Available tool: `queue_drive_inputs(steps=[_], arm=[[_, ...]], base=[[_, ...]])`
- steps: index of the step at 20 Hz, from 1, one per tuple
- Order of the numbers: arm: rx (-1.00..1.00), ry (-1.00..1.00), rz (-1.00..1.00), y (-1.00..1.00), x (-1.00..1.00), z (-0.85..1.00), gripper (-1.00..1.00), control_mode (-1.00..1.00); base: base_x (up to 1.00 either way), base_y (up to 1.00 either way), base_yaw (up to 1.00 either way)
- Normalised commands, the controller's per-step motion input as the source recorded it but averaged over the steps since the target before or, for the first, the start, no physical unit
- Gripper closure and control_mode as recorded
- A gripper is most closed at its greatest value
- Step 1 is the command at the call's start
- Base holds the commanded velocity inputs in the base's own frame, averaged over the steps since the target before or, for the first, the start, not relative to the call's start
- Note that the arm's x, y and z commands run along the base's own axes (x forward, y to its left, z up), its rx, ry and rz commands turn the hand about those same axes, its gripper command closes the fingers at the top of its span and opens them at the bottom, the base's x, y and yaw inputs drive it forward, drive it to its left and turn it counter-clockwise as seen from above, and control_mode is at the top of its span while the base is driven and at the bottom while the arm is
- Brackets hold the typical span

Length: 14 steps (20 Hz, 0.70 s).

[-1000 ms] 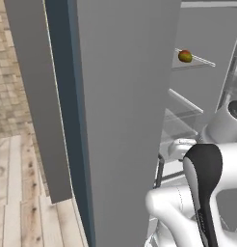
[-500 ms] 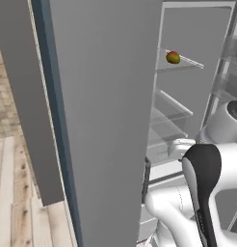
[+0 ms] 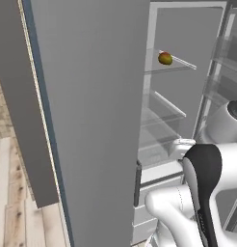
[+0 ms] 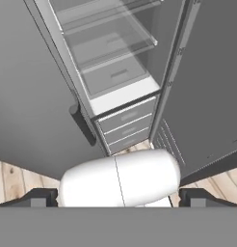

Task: Pick the mango and orange from the fridge and place them inside the tupperware on the counter.

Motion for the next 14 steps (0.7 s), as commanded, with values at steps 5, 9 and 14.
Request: queue_drive_inputs(steps=[5, 9, 14], arm=[[0.00, 0.00, 0.00, 0.00, 0.00, 0.00, -1.00, 1.00], [0.00, 0.00, 0.00, 0.00, 0.00, 0.00, -1.00, 1.00], [0.00, 0.00, 0.00, 0.00, 0.00, 0.00, -1.00, 1.00]], base=[[0.36, -0.26, 0.00], [0.47, -0.23, 0.00], [0.54, -0.12, 0.00]])
